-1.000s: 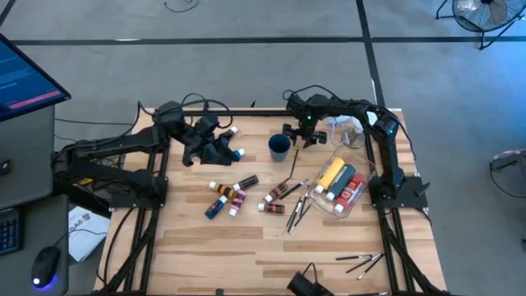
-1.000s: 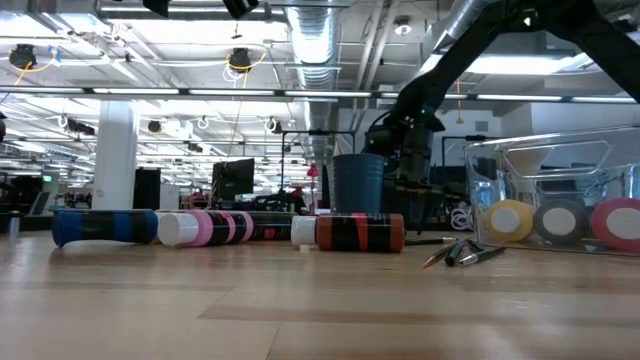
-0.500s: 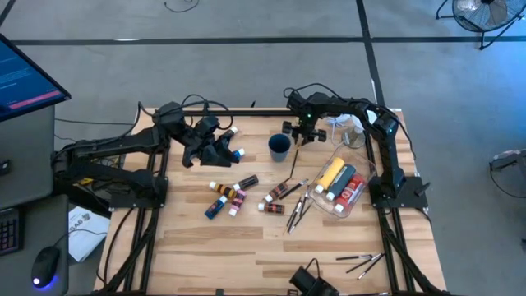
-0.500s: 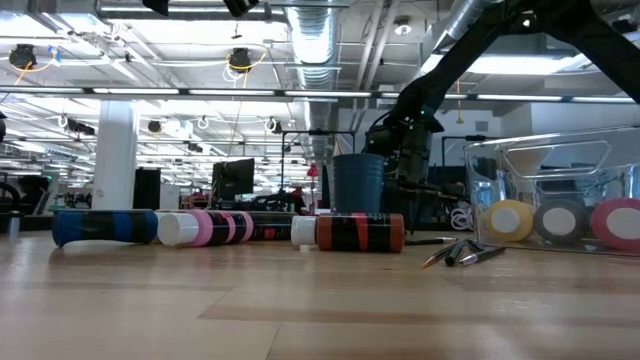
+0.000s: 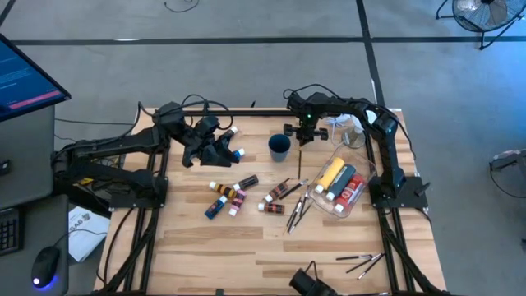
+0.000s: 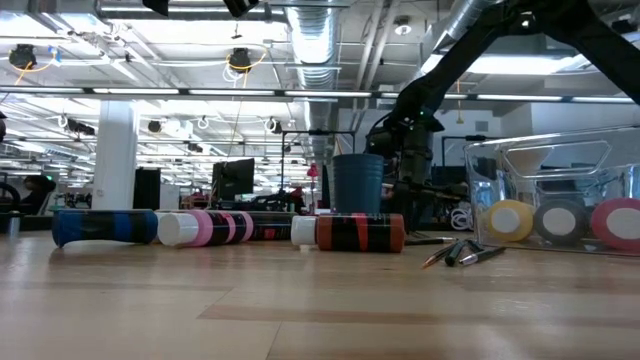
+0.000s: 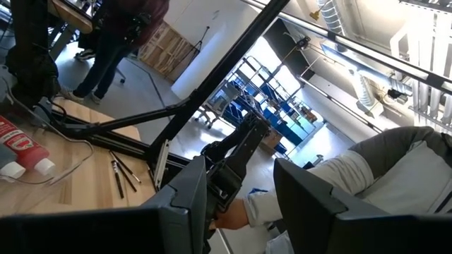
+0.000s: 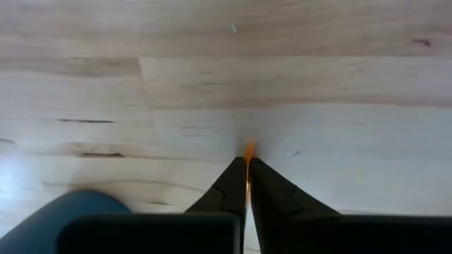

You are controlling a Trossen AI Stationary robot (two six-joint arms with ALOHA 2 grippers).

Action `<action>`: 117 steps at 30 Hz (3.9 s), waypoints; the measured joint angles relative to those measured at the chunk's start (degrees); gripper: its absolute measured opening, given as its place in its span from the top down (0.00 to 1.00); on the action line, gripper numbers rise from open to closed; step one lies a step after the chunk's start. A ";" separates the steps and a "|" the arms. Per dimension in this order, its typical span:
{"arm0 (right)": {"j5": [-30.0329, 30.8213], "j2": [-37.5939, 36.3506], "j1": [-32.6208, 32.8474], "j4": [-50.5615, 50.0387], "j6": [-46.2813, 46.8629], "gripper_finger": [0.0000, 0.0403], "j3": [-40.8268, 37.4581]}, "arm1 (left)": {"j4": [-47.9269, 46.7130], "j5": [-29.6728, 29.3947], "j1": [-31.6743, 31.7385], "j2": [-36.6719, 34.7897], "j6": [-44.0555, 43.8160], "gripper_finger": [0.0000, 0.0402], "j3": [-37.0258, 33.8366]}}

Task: Pick & Place Paint Supplies
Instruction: Put the top paint brush into the blue cup, then move the transparent bin to the bottom center of the table

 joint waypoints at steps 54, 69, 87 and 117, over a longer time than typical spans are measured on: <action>45.94 -32.22 27.41 25.70 -30.10 1.00 -0.18 | 0.02 0.02 0.00 0.00 -3.03 0.69 0.00; 48.49 -24.28 27.26 27.26 -26.49 1.00 -0.17 | 0.04 -0.01 -0.85 -0.03 -4.54 0.69 0.00; 47.81 -24.31 26.91 17.96 -20.31 0.81 -0.17 | 0.32 -1.31 -1.29 -0.04 -3.49 0.69 0.00; 47.27 -34.18 30.99 40.14 -22.20 0.72 -0.17 | 48.14 14.32 -9.45 -5.17 -19.61 1.00 0.77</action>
